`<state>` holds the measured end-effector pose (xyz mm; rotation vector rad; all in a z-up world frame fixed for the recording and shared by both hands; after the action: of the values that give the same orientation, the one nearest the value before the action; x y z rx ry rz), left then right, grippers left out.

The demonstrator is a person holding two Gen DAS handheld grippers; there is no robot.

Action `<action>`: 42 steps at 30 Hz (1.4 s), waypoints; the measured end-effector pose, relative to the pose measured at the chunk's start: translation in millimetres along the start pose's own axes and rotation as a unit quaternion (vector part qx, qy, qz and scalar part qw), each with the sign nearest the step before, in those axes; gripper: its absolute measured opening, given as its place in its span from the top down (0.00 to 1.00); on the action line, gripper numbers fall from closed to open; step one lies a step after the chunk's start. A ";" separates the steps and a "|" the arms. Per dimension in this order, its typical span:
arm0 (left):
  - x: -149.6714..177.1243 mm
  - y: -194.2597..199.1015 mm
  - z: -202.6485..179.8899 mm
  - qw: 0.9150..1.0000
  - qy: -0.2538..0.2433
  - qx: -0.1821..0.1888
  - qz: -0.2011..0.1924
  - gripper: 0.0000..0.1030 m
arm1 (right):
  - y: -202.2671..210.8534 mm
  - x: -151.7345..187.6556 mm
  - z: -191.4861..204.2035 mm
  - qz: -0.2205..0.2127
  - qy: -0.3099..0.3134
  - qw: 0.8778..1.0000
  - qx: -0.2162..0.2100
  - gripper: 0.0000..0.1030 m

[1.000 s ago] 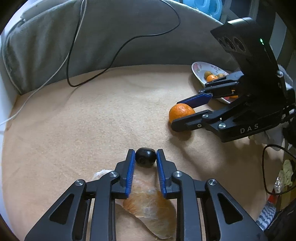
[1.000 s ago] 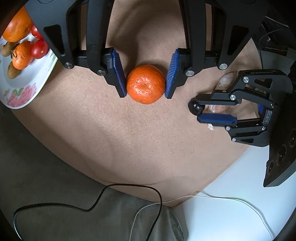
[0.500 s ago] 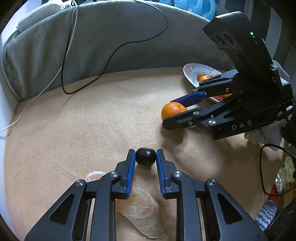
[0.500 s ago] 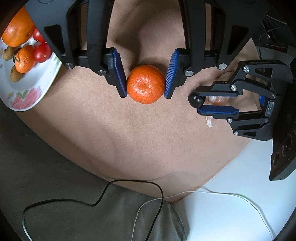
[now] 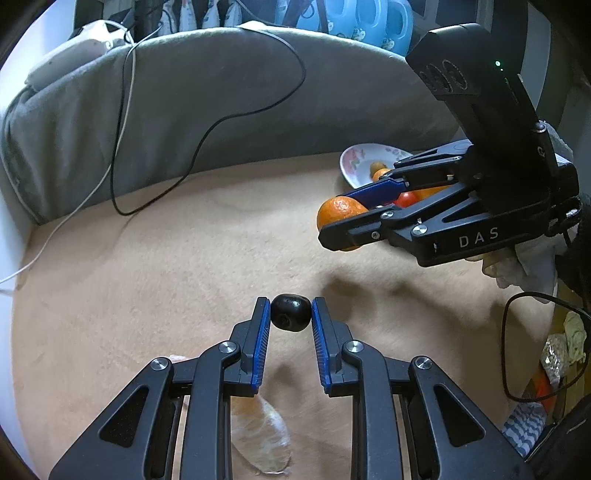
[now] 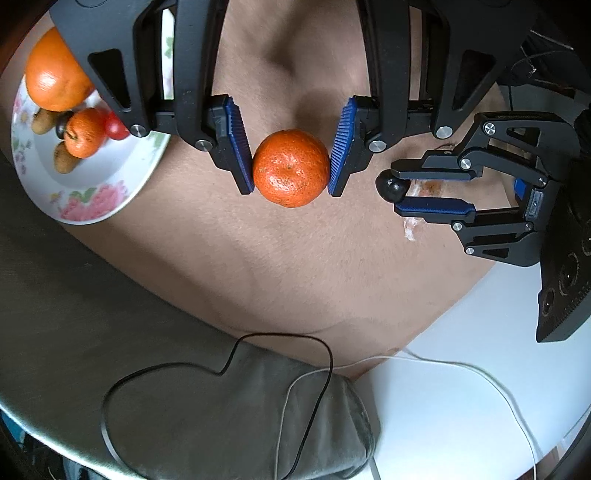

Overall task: Organize fruits
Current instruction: 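Carry the mandarin with the right gripper onto the plate while the left carries the plum there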

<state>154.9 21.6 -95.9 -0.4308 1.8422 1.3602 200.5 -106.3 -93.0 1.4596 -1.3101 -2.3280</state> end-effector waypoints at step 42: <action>-56.1 -52.1 -98.3 0.994 -0.016 0.091 -0.060 0.80 | 75.4 7.0 -115.6 -0.059 -0.084 0.992 0.073 0.58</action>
<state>186.8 -97.2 -76.0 -0.4148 1.8633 1.1019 260.8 -227.4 -64.6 1.4459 -1.5050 -2.5274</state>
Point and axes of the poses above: each gripper's, at about its wrist camera, not at the fingertips, and y roughly against the way its jaws point, z to its left, x to its underside, the point moved 2 cm from there along -y, roughly the way its jaws point, and after that the axes turned 10 degrees about -z, right-handed, at the moved point
